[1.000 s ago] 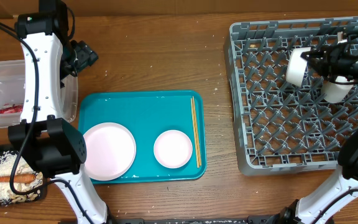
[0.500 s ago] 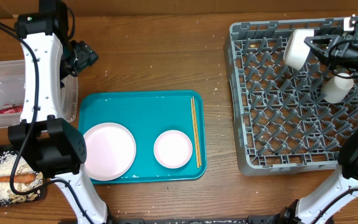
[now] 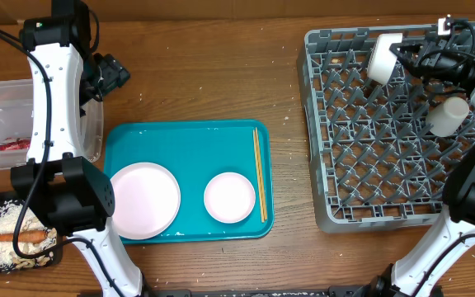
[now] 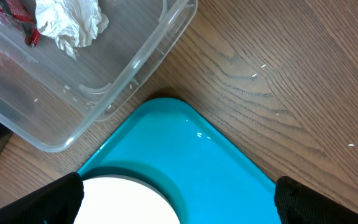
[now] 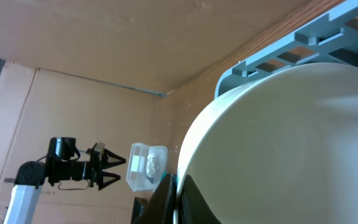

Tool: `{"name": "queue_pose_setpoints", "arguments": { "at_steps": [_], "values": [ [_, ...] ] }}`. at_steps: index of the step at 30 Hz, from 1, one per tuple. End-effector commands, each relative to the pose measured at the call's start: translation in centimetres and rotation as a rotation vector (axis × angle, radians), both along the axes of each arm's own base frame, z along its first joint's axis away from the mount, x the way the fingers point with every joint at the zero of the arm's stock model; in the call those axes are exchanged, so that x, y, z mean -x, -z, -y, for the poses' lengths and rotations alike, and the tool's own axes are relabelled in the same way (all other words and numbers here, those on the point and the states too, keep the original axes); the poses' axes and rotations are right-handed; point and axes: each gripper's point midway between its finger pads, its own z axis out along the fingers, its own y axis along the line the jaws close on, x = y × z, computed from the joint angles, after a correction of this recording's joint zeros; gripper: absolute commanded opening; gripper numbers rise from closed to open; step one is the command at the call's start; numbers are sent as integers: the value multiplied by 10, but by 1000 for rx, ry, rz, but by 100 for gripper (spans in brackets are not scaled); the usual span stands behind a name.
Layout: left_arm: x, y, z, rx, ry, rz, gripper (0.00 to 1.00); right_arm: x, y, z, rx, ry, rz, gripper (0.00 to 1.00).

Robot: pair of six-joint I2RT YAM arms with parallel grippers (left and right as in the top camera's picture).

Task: Sort waste into correct bins and load items into the dishwasher
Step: 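Carry the saucer to the rack and stand it upright, then reach the right gripper to the small white plate and grasp it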

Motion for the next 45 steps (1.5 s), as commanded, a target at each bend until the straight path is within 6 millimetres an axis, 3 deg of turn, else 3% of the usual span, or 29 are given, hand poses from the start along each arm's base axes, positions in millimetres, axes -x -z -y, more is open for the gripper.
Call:
{"name": "queue_pose_setpoints", "arguments": {
  "at_steps": [1, 7, 13, 21, 24, 29, 32, 33, 36, 37, 38, 41, 43, 45],
  "values": [
    [-1, -4, 1, -4, -3, 11, 100, 0, 0, 13, -14, 32, -20, 5],
    [-1, -4, 1, -4, -3, 11, 100, 6, 1, 52, -26, 115, -41, 14],
    [-1, -4, 1, -3, -3, 11, 100, 8, -1, 65, -44, 147, -64, 17],
    [-1, -4, 1, -3, -3, 11, 100, 7, -42, 96, -28, 210, -33, 19],
    [-1, -4, 1, -4, -3, 11, 100, 11, -65, 105, 52, 271, -56, 25],
    [-1, -4, 1, -4, -3, 11, 100, 38, -87, 99, 458, 410, -205, 35],
    [-1, -4, 1, -4, -3, 11, 100, 63, -102, 63, 688, 423, -287, 43],
    [-1, -4, 1, -4, -3, 11, 100, 74, -108, 28, 735, 364, -293, 57],
    [-1, -4, 1, -4, -3, 11, 100, 95, -103, -63, 754, 138, -309, 69],
    [-1, -4, 1, -3, -3, 11, 100, 105, -96, -100, 761, 44, -324, 70],
    [-1, -4, 1, -4, -3, 11, 100, 110, -92, -119, 766, -5, -328, 70],
    [-1, -4, 1, -4, -3, 11, 100, 141, -69, -210, 793, -223, -333, 70],
    [-1, -4, 1, -4, -3, 11, 100, 179, -36, -281, 864, -365, -346, 70],
    [-1, -4, 1, -4, -3, 11, 100, 206, -14, -315, 906, -425, -359, 71]
  ]
}}
